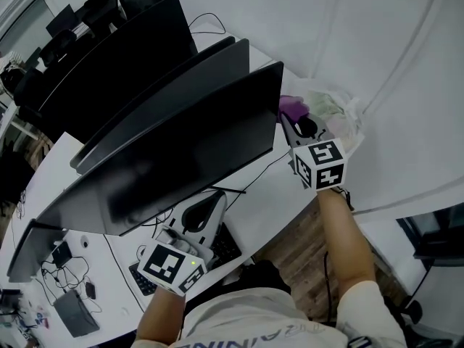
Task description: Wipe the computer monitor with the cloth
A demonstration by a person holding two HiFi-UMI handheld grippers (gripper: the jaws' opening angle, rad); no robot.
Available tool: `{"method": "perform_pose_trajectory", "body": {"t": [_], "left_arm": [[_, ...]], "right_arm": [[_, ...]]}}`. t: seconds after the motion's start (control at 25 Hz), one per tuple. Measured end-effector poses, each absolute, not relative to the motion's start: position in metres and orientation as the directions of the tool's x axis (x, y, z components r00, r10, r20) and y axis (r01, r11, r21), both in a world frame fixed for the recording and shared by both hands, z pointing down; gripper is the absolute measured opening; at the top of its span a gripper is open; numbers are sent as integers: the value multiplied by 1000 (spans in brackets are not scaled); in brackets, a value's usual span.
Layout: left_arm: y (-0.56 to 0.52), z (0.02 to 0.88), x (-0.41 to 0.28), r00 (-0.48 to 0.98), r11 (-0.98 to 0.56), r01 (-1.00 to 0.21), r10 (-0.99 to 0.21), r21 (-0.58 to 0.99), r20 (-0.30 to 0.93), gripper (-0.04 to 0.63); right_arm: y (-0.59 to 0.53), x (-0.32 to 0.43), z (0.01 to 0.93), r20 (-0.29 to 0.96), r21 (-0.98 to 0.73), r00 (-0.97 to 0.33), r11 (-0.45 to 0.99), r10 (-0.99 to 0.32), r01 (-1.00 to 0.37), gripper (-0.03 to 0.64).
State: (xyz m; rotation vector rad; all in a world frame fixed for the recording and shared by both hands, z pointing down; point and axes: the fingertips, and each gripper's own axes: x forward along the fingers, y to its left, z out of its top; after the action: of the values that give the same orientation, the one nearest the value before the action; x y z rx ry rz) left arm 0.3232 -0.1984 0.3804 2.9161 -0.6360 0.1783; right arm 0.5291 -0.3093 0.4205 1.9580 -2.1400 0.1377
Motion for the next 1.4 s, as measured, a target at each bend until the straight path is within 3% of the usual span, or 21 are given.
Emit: {"method": "perform_pose_trajectory", "body": {"t": [1.4], "left_arm": [[-187,469,322,875,-879,-438,-370,189,312,5]], "right_arm": [[-301,534,589,419,-81,-95,67,-903,-994,63]]}}
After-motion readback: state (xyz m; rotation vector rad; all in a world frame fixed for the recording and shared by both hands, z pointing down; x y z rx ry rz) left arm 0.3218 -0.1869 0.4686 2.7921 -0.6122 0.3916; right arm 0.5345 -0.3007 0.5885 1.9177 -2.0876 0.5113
